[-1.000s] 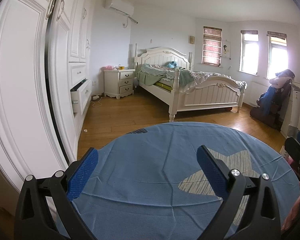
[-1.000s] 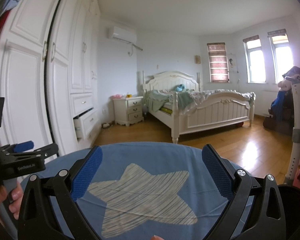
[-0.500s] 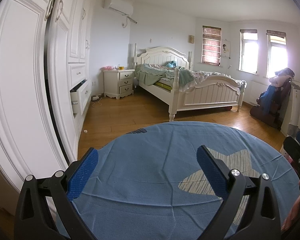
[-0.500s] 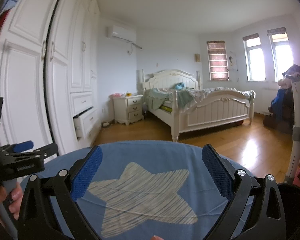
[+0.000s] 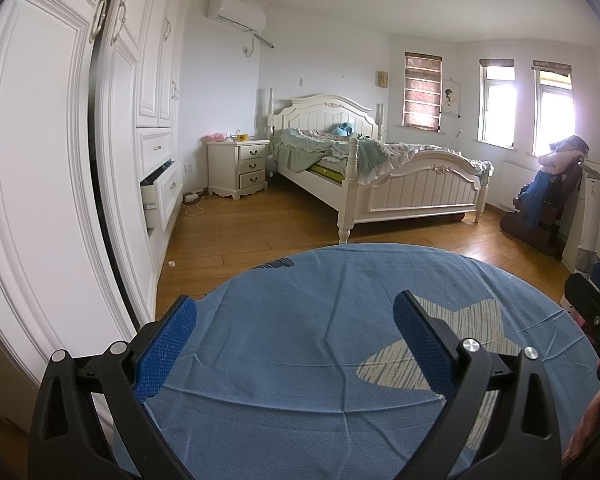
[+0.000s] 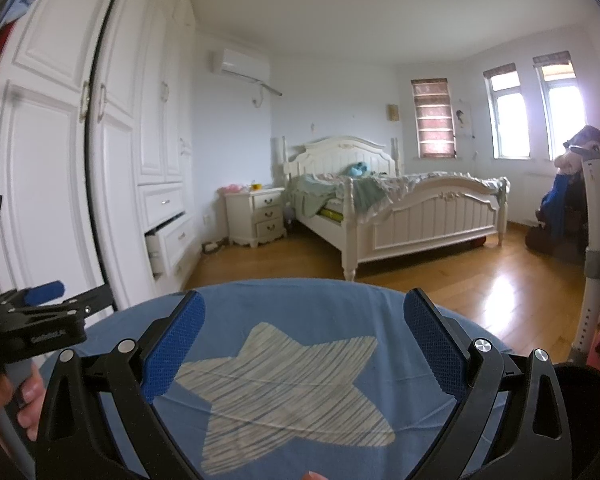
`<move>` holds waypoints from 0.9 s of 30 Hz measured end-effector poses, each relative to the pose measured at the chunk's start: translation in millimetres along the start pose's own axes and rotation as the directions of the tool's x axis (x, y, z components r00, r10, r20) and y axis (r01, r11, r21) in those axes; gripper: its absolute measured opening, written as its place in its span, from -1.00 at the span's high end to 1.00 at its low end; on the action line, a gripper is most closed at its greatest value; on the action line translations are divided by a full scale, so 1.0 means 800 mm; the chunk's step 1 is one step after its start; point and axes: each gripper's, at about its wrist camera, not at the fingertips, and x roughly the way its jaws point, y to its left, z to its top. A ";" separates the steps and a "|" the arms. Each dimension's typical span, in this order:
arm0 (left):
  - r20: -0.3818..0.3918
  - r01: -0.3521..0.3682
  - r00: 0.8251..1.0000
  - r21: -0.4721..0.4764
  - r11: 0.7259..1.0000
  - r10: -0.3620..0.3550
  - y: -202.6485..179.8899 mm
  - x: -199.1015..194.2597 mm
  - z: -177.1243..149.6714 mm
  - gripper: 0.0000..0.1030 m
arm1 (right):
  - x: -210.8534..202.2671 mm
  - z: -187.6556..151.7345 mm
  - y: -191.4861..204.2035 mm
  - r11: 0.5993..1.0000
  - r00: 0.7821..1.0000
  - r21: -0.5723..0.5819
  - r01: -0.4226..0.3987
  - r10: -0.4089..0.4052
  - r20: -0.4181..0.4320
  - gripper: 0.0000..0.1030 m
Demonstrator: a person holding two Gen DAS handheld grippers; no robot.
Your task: Collect trash
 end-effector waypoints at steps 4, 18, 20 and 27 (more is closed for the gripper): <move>0.001 0.001 1.000 -0.001 1.000 -0.001 0.001 0.000 0.000 -0.90 | 0.000 0.000 0.000 1.000 1.000 0.001 0.000 0.000 -0.003 -0.90; 0.002 0.000 1.000 -0.002 1.000 0.000 0.001 -0.001 0.000 -0.90 | -0.001 0.000 0.000 1.000 1.000 0.001 0.000 0.000 -0.004 -0.90; 0.004 0.000 1.000 -0.003 1.000 0.000 0.001 -0.001 0.000 -0.90 | 0.000 0.001 0.000 1.000 1.000 0.001 0.000 0.000 -0.004 -0.90; 0.004 -0.003 1.000 -0.008 1.000 0.003 0.001 -0.003 0.001 -0.90 | -0.001 0.001 0.000 1.000 1.000 0.001 0.000 0.000 -0.004 -0.90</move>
